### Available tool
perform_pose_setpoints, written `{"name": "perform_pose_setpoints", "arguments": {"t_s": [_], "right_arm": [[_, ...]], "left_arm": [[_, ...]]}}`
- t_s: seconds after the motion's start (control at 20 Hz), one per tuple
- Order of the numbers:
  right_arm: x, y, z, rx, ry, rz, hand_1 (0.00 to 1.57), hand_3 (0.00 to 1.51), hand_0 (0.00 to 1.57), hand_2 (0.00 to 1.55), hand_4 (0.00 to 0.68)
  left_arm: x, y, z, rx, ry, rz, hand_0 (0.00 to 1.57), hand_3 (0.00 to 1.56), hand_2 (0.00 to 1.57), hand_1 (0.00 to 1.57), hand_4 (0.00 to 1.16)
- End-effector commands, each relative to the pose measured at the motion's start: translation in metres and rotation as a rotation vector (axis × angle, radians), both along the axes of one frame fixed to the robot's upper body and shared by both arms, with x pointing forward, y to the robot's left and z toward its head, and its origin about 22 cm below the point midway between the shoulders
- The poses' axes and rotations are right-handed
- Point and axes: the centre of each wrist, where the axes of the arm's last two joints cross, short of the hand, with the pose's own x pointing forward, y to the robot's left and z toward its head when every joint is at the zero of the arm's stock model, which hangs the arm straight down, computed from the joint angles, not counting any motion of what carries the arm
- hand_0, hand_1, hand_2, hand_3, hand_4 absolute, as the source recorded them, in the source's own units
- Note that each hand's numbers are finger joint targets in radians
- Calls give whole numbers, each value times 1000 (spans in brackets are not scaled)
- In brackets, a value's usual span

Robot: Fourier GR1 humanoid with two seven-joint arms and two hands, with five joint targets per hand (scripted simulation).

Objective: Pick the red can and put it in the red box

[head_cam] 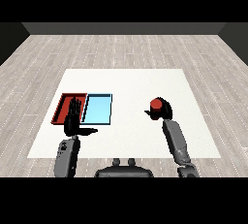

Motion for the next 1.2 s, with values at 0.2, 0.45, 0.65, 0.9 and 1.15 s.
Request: {"name": "perform_pose_setpoints", "arguments": {"t_s": [0.2,0.45,0.65,0.9,1.15], "right_arm": [[-15,-7,47,45,-147,-9,1538,1398,1538,1469,623],[-41,-40,85,61,-269,-1,1465,1391,1465,1420,633],[-36,40,87,85,-285,7,1440,1382,1440,1405,628],[-37,126,94,70,-305,10,1440,1382,1440,1405,628],[-30,114,87,88,-345,38,1420,1397,1420,1415,630]], "left_arm": [[-16,-19,6,39,-40,-32,0,0,0,0,0],[-5,-41,23,24,31,-131,0,0,0,0,0],[6,-56,43,47,38,-136,0,0,0,0,0],[10,-77,32,109,99,-170,0,0,0,0,0],[19,-113,36,131,123,-188,0,0,0,0,0]]}}
